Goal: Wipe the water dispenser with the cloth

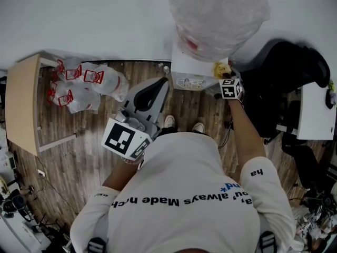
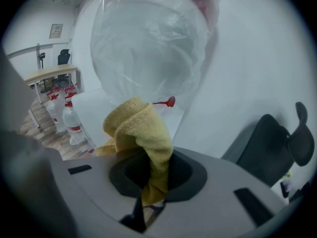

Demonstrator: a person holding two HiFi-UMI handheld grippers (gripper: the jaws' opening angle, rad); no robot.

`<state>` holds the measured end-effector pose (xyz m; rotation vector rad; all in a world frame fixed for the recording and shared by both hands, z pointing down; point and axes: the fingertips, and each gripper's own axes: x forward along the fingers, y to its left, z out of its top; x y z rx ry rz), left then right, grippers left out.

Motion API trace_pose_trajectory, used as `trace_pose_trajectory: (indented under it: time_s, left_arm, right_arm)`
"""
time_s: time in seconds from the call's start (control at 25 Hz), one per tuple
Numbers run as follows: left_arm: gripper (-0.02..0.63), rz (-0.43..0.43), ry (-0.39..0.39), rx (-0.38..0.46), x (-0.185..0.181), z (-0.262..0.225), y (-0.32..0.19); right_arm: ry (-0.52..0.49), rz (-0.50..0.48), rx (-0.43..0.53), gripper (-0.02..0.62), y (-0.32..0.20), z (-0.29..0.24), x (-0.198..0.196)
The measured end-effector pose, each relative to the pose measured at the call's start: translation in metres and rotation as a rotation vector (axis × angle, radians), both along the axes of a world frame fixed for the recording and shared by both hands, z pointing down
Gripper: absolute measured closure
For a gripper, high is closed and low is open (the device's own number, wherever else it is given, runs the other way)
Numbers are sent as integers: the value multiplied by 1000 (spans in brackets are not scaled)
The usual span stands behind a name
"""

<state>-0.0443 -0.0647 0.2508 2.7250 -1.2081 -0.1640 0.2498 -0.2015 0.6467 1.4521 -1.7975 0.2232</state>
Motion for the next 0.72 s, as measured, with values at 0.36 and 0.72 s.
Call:
trace_pose_trajectory:
  time_s: [0.36, 0.72]
  left_arm:
    - [586, 7, 3, 2, 0, 0, 0]
    - [586, 2, 5, 2, -3, -1, 0]
  right_arm:
    - [-4, 20, 9, 549, 10, 0, -1]
    - [-16, 43, 25, 549, 18, 0, 0]
